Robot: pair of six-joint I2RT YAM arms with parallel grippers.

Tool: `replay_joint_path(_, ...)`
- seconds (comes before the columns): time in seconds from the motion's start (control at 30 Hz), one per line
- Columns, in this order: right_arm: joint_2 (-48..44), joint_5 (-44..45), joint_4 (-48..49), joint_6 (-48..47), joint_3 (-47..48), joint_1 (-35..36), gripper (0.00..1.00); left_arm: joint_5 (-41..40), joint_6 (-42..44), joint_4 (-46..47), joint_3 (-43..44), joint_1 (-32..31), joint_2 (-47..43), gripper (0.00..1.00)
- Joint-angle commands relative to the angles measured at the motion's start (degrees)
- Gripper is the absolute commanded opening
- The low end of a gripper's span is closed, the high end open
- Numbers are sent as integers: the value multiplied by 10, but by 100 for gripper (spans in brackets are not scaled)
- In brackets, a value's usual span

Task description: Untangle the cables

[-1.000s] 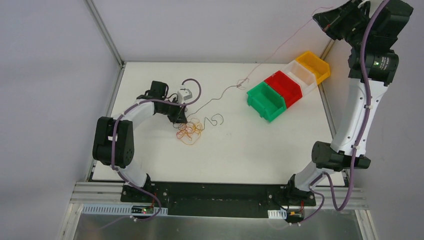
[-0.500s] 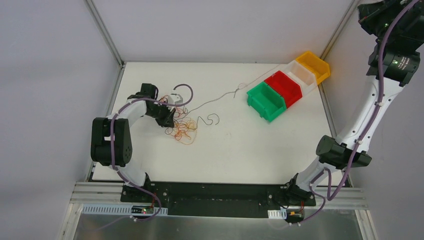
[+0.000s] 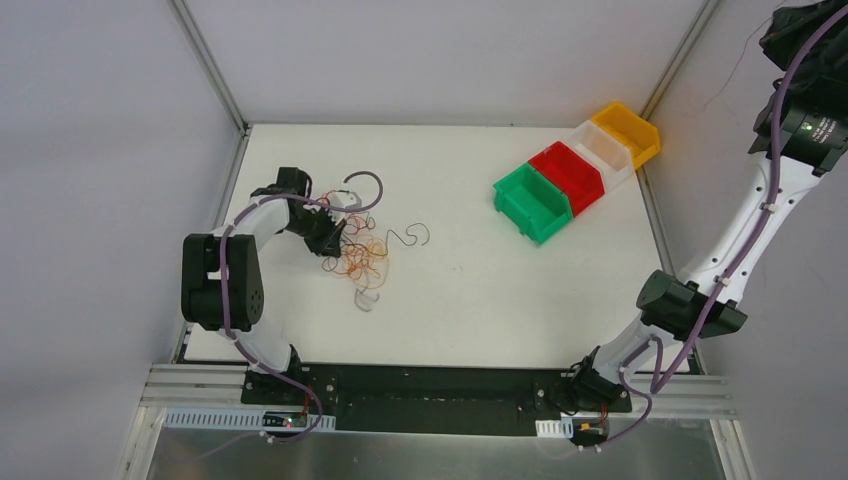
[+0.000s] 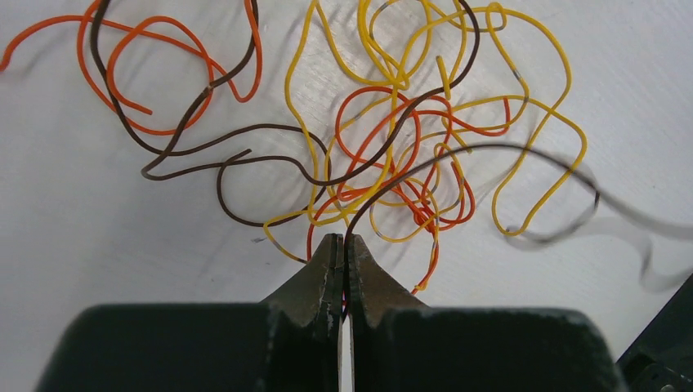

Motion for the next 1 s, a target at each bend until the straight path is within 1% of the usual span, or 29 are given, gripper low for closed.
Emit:
replay_joint_path(0.0, 6, -1, 37, -18, 21, -1, 0, 4, 8, -23, 34, 3, 16, 0)
replay_joint_path(0.07, 19, -5, 37, -21, 46, -2, 0, -3, 12, -24, 36, 3, 21, 0)
replay_joint_path(0.13, 24, -22, 44, -19, 50, -2, 0, -2, 13, -25, 38, 3, 23, 0)
replay_joint_path(0.4, 23, -77, 85, -4, -24, 0, 0, 22, -39, -26, 71, 3, 38, 0)
replay_joint_path(0.5, 37, -87, 104, -6, -32, 3, 0, 35, -61, -26, 86, 1, 44, 0)
replay_joint_path(0.53, 44, -89, 110, -4, -31, 4, 0, 39, -72, -26, 90, 0, 45, 4)
replay_joint_path(0.77, 106, -97, 166, 9, -9, 25, 0, 49, -98, -26, 93, -11, 50, 24)
replay_joint_path(0.97, 159, -65, 231, -3, 3, 42, 0, 51, -114, -25, 94, -14, 52, 31)
